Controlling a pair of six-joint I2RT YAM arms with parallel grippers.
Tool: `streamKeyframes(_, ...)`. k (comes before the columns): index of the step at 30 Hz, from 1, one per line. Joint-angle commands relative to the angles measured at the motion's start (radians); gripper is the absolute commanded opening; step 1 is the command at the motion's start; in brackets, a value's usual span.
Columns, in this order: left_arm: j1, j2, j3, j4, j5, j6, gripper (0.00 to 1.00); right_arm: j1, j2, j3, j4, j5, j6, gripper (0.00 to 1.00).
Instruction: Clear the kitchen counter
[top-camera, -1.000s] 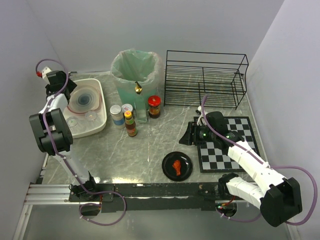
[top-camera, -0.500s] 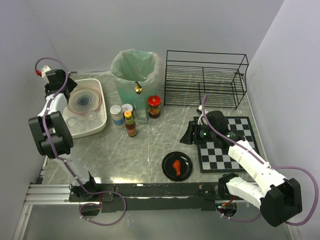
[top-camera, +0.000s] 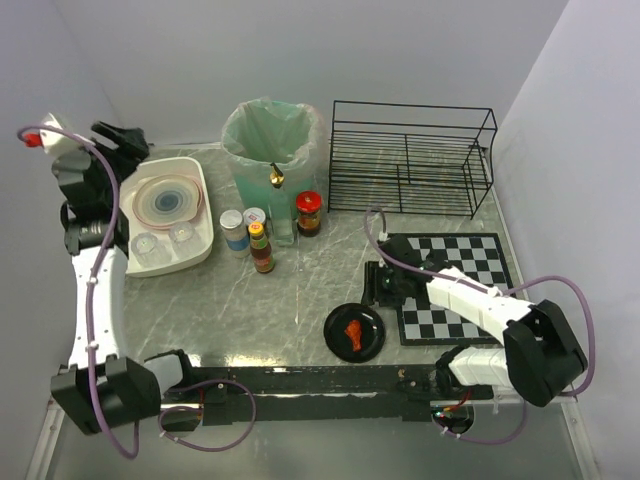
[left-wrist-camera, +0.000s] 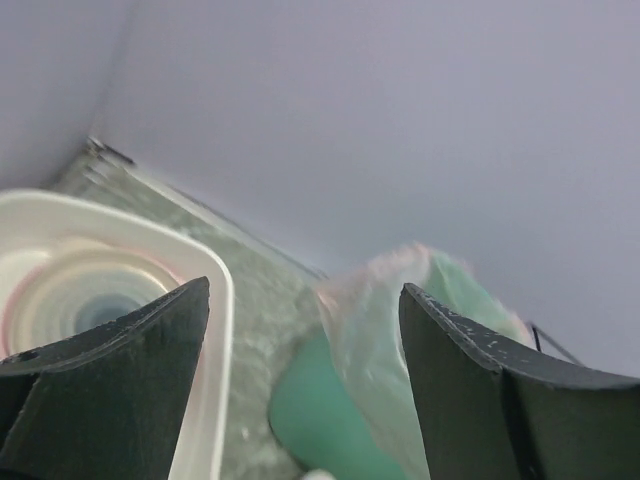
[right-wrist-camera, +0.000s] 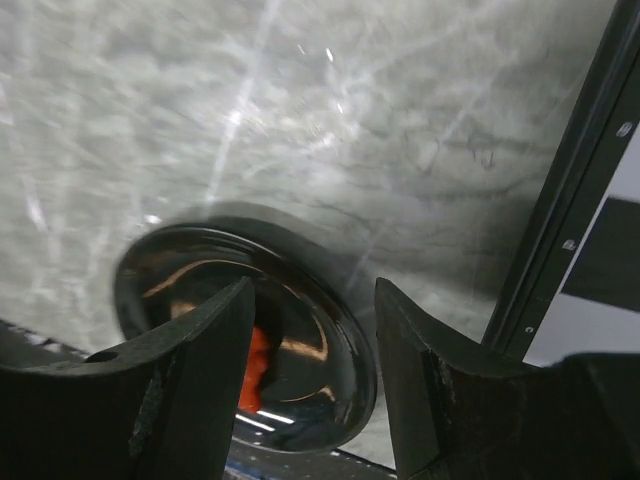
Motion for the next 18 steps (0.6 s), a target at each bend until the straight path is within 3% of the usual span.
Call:
streamKeyframes(1,-0.044,-0.062,-0.082,-0.020,0.123,-0.031,0.81,0.031,0.006,-0.042,0.048,0.099,0.055,0.59)
streamKeyframes(9,-0.075,-0.154,-0.165,-0.025,0.221,-0.019,0.83,0.042,-0.006,-0.099,0.037,0.136,0.055,0.59)
streamKeyframes(13,-0.073,-0.164,-0.208,-0.011,0.239,-0.019,0.84,0.042,-0.043,-0.153,0.105,-0.006,0.046,0.59)
streamKeyframes(18,-0.073,-0.154,-0.215,-0.017,0.262,-0.020,0.84,0.042,-0.049,-0.211,0.146,-0.072,0.073,0.56)
